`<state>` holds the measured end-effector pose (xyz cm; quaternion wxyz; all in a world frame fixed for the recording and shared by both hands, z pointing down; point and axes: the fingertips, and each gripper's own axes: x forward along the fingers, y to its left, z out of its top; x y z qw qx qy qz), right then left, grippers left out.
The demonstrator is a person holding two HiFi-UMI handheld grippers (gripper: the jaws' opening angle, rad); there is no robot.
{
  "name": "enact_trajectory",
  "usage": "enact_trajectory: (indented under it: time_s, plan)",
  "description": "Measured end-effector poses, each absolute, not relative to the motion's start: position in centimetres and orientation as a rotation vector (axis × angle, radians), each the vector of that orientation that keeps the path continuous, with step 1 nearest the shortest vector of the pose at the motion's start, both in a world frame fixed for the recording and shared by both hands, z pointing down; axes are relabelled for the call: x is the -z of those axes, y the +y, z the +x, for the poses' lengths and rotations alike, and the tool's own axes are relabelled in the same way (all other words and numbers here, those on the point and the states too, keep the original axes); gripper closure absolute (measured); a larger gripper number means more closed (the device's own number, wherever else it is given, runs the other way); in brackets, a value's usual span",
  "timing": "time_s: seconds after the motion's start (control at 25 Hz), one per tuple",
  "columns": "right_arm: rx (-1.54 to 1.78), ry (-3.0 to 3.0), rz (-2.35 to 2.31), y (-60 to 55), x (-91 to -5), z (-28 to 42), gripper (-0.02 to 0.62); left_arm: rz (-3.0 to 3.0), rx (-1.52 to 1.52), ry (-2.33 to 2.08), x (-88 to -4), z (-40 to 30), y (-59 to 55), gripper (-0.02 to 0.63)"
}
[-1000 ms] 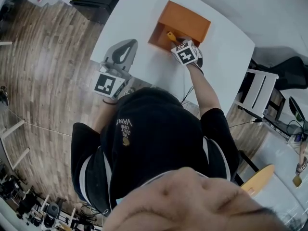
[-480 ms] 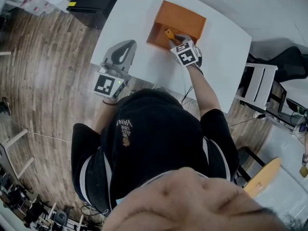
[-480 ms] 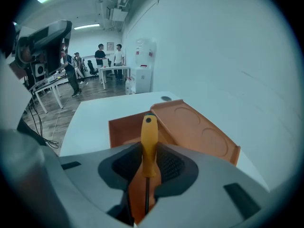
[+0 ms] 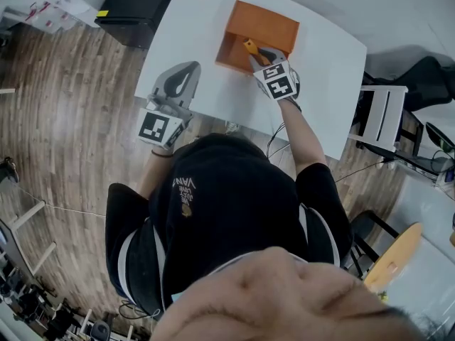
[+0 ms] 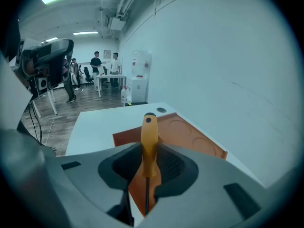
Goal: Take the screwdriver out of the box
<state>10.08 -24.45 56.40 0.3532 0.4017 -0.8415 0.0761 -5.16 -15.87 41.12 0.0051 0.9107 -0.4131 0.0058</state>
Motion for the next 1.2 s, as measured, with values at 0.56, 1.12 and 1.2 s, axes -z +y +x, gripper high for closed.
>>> enact_trajectory:
  time_s: [0.56,1.12,1.2]
  plan:
    - [-0.101,-2.247,1.201,-22.6,-49.5,9.6,0.492,2.915,0.018,-1.181,-40.2,-5.3,-14.7,0.591]
    - [-0.033,-2.264,1.336,-19.1,-45.5,9.5,0.491,2.975,0.031,-1.103,-39.7,-6.2,-13.1,0.591]
    - [-0.024,-2.267,1.359,-18.5,-44.9,9.5,0.492,2.989,0.030,-1.087,-39.8,-6.3,-12.9,0.591]
